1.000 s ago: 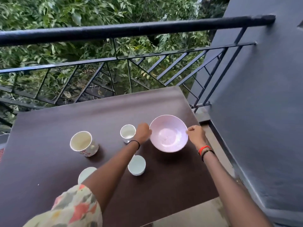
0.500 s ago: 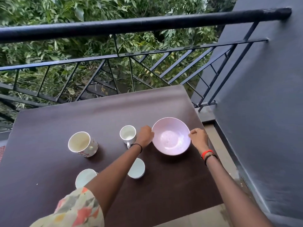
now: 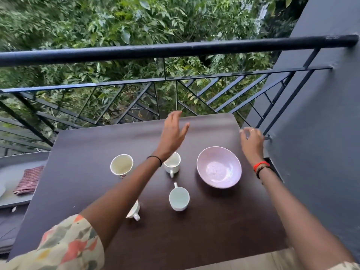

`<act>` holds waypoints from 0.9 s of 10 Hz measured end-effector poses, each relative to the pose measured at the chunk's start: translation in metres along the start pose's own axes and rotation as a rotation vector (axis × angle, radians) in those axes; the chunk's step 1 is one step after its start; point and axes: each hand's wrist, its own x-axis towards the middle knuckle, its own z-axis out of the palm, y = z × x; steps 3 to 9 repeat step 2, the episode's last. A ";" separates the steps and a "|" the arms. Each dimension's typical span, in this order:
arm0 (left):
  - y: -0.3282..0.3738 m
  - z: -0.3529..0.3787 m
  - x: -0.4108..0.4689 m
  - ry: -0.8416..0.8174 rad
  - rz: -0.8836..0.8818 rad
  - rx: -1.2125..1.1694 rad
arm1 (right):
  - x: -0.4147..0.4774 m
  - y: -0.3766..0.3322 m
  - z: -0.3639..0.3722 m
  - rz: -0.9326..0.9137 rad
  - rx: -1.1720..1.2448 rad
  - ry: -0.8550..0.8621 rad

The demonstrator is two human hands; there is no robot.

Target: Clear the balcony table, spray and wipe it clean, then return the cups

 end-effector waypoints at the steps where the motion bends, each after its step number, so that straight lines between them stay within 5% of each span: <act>1: -0.006 -0.042 0.013 0.114 0.088 0.062 | 0.008 -0.042 -0.010 -0.162 0.048 0.075; 2: -0.014 -0.106 0.027 0.265 0.158 0.243 | 0.011 -0.103 -0.021 -0.368 0.060 0.175; 9: -0.014 -0.106 0.027 0.265 0.158 0.243 | 0.011 -0.103 -0.021 -0.368 0.060 0.175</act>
